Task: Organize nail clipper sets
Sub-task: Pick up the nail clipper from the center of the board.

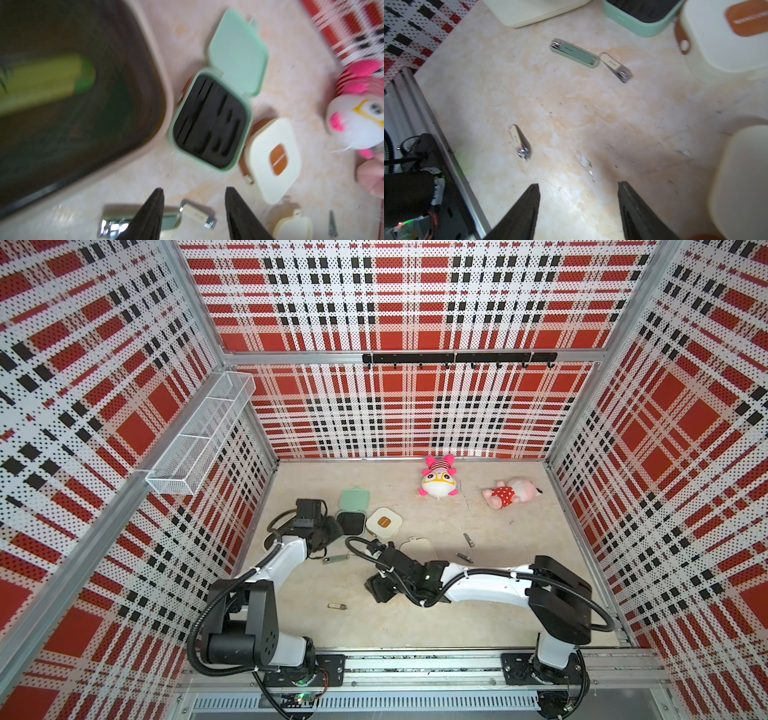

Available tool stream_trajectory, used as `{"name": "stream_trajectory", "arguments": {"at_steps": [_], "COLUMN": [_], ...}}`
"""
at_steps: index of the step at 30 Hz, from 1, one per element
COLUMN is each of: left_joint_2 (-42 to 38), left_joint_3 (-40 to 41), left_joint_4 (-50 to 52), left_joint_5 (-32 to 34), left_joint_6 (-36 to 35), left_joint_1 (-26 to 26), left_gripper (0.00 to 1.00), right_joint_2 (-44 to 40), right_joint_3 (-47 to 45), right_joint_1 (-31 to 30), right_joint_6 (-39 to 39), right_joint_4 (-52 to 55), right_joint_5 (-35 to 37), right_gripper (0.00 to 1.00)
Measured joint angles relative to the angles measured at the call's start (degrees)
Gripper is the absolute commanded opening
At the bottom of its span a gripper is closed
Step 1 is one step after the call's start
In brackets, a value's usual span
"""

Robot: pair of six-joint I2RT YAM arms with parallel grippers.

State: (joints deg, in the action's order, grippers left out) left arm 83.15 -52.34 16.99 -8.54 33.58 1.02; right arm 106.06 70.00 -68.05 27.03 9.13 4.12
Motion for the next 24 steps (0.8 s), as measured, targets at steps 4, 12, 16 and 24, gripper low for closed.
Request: {"name": "stream_trajectory", "arguments": {"at_steps": [4, 12, 16, 24], "left_joint_2": [1.3, 2.3, 2.3, 2.3], "left_joint_3": [-8.8, -12.9, -12.9, -12.5], "left_joint_4": [-0.3, -0.6, -0.6, -0.7], "left_joint_5": [-5.6, -15.4, -18.5, -21.7], "left_joint_6": [-0.7, -0.4, -0.3, -0.3], "left_joint_1": [-5.0, -17.7, -21.1, -22.1], "left_gripper": [0.53, 0.53, 0.54, 0.54], "right_joint_2": [6.2, 14.3, 17.5, 22.5], "right_joint_3": [7.0, 16.3, 19.6, 25.8], "right_joint_1": [-2.7, -6.6, -7.5, -7.8], "right_joint_6": [-3.9, -9.0, -10.5, -12.2], "right_joint_4": [2.0, 7.4, 9.7, 13.9], "right_joint_5": [-1.0, -1.2, -0.2, 3.1], "right_gripper": [0.64, 0.67, 0.63, 0.51]}}
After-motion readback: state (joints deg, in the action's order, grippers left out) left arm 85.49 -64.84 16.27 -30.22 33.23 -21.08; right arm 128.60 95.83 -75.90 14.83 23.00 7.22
